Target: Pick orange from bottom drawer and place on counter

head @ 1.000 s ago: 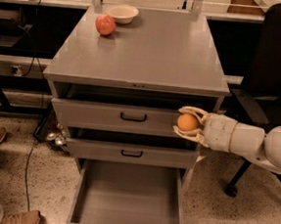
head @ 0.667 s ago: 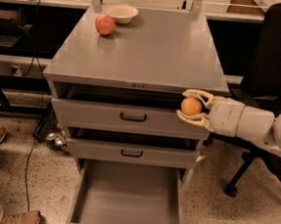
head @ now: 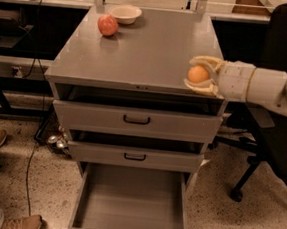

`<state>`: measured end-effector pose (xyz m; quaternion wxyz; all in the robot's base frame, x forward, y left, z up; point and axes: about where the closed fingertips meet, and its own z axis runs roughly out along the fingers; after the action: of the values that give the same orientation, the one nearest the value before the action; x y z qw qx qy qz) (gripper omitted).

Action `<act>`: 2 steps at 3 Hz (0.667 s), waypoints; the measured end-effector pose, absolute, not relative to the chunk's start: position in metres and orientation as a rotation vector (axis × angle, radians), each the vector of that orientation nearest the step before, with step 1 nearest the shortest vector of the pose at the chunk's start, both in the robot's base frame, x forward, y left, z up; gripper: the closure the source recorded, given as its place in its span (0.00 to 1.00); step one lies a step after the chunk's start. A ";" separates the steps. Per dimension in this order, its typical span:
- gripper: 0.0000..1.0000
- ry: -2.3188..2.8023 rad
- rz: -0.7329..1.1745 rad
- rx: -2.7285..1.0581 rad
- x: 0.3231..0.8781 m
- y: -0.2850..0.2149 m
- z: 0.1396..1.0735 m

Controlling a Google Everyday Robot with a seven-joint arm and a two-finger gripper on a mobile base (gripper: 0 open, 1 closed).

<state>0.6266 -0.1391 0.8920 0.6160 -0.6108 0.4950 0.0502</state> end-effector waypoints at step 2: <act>1.00 1.202 0.245 -1.387 0.700 -0.132 0.914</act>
Offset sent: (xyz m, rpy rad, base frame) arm 0.1345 0.0088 0.0370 0.0924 0.2058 0.0491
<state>0.7003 -0.1316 0.9137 0.6010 -0.5986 0.5189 0.1056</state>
